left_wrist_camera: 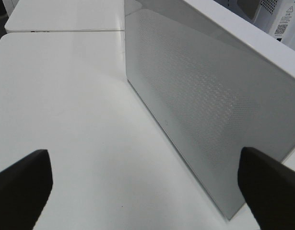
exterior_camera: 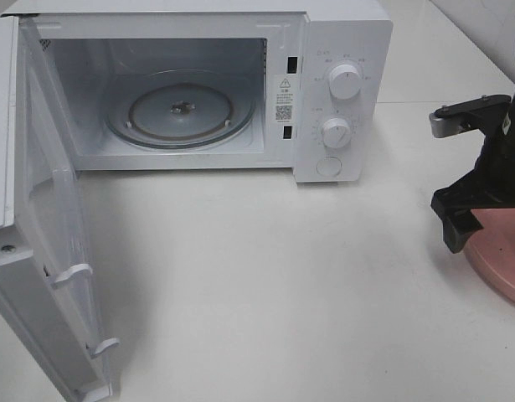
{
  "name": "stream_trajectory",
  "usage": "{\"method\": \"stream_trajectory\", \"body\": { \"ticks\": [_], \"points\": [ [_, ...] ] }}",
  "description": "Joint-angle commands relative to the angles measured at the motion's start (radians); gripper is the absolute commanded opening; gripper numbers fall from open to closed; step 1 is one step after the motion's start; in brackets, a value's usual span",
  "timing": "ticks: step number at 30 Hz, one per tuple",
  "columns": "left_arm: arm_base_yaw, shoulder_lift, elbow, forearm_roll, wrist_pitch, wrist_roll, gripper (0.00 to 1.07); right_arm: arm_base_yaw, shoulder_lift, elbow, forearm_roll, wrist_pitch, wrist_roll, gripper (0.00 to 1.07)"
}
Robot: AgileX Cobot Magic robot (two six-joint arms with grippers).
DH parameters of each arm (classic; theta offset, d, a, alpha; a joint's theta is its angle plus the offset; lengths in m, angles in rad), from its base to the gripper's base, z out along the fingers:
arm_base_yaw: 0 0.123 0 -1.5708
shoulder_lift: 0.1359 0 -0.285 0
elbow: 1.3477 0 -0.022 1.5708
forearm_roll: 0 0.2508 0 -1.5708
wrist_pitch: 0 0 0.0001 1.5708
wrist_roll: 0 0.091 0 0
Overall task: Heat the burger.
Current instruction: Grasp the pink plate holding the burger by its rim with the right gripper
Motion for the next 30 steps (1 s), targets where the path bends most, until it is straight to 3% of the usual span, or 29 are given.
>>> {"method": "stream_trajectory", "body": {
  "ticks": [1,30],
  "points": [
    [-0.006,-0.025,0.004,-0.001,-0.007,-0.004,1.00,-0.008,0.023,-0.003,0.012,-0.028,-0.019,0.92],
    [-0.006,-0.025,0.004,-0.001,-0.007,-0.004,1.00,-0.043,0.224,-0.003,0.040,-0.164,-0.017,0.86]
  ]
}}
